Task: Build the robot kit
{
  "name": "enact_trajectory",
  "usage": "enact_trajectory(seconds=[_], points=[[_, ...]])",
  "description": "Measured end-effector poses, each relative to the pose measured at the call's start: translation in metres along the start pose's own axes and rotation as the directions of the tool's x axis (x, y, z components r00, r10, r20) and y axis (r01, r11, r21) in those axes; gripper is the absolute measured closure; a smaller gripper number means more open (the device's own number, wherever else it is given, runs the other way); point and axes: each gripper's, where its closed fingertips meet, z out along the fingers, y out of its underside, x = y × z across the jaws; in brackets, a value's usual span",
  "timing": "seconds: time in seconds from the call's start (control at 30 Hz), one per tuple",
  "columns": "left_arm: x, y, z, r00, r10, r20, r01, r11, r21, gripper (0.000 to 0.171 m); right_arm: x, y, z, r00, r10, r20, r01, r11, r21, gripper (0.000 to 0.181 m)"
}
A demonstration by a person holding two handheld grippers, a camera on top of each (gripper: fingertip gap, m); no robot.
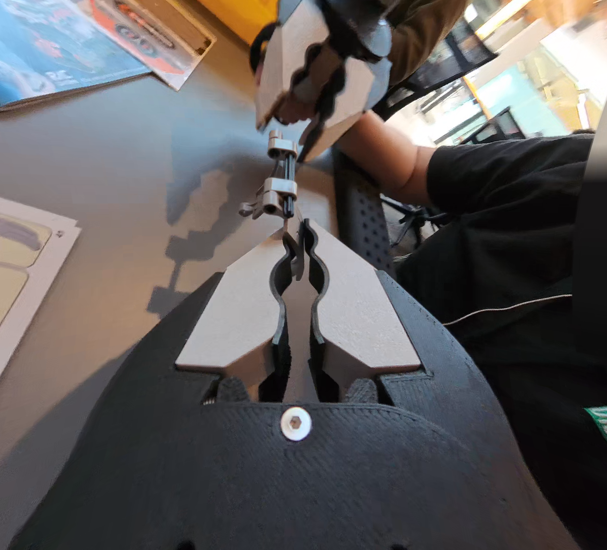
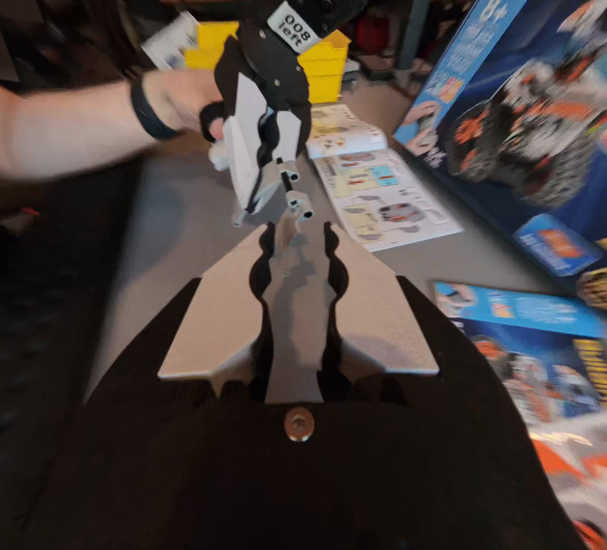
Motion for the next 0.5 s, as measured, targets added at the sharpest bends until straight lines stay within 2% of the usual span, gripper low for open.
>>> enact_trajectory(seconds=[0.07,0.13,0.2,0.3,0.37,0.5], points=[[-0.005,0.005,0.003,0.998,0.001,0.059,0.001,0.999,-0.042,0.171,0.001,-0.001,0.001,0.958,-0.251,-0.139,0.241,0.967,-0.086,0.146],[-0.009,0.009,0.007,0.994,0.014,0.104,-0.006,0.997,-0.074,0.171,-0.006,0.003,0.008,0.881,-0.442,-0.17,0.406,0.89,-0.206,0.146],[-0.013,0.014,0.012,0.99,0.025,0.142,-0.008,0.993,-0.116,0.171,-0.006,0.015,0.015,0.805,-0.567,-0.174,0.488,0.8,-0.35,0.15],[-0.015,0.019,0.018,0.983,0.046,0.179,-0.018,0.988,-0.154,0.171,-0.004,0.026,0.022,0.741,-0.649,-0.169,0.519,0.715,-0.469,0.164],[-0.015,0.021,0.021,0.979,0.069,0.192,-0.035,0.983,-0.178,0.171,-0.001,0.029,0.024,0.735,-0.654,-0.182,0.5,0.702,-0.507,0.172],[-0.016,0.021,0.022,0.973,0.087,0.215,-0.047,0.982,-0.185,0.171,0.002,0.031,0.026,0.751,-0.628,-0.205,0.451,0.715,-0.534,0.173]])
